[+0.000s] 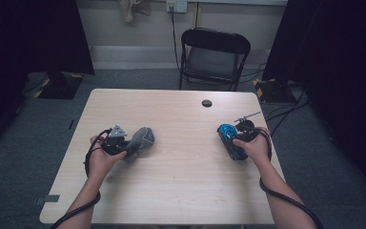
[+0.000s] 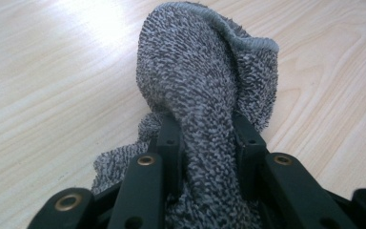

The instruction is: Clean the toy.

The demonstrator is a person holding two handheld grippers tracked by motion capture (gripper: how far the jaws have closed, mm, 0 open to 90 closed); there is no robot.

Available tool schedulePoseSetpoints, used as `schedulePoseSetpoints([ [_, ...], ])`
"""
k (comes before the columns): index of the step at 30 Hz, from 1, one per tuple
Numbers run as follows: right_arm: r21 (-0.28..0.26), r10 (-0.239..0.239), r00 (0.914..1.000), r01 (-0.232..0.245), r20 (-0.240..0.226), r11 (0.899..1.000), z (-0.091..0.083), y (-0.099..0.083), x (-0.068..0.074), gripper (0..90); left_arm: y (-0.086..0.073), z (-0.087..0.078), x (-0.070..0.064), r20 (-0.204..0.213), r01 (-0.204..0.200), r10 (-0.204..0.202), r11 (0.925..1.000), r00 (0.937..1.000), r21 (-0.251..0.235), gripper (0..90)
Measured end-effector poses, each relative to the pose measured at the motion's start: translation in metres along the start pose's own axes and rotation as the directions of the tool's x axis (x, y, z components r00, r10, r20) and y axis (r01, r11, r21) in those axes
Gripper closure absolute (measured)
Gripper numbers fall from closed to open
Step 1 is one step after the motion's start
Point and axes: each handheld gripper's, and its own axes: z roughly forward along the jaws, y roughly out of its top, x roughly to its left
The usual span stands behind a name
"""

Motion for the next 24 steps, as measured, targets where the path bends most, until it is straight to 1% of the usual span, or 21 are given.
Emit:
schedulePoseSetpoints([
  [3,-0.001,0.000,1.0000,0.000,0.005,1.000,0.001,0.000,-0.001,27.6,0.000,0.000,0.002,-0.012,-0.001,0.001,1.0000,0.9999,-0.006,70.3],
  [4,-0.005,0.002,1.0000,-0.002,0.010,1.000,0.002,0.000,-0.001,27.6,-0.001,0.001,0.003,-0.015,0.008,-0.008,0.9999,0.9999,-0.010,70.3],
  [7,-0.010,0.010,0.9999,-0.010,0.013,1.000,0.003,0.000,-0.003,27.6,-0.002,0.000,0.004,-0.018,0.009,-0.010,0.9999,0.9998,-0.010,70.1],
  [9,-0.010,0.010,0.9997,-0.010,0.021,1.000,0.004,-0.001,-0.004,27.6,-0.003,-0.001,0.006,-0.030,0.013,-0.014,0.9998,0.9994,-0.012,70.0],
  [13,-0.020,0.014,0.9996,-0.013,0.026,1.000,0.006,-0.001,-0.006,27.6,-0.007,0.001,0.008,-0.046,0.023,-0.024,0.9997,0.9986,-0.005,69.5],
  [16,-0.026,0.014,0.9996,-0.013,0.026,1.000,0.008,-0.003,-0.006,27.5,-0.007,0.003,0.007,-0.042,0.019,-0.019,0.9998,0.9989,0.005,69.5],
  [18,-0.031,0.016,0.9995,-0.015,0.027,0.999,0.009,-0.004,-0.005,27.6,-0.007,0.004,0.007,-0.047,0.023,-0.024,0.9997,0.9986,-0.004,69.4],
  [24,-0.034,0.017,0.9994,-0.016,0.031,0.999,0.013,-0.005,-0.005,27.5,-0.006,0.005,0.007,-0.048,0.022,-0.022,0.9998,0.9986,0.000,69.1],
])
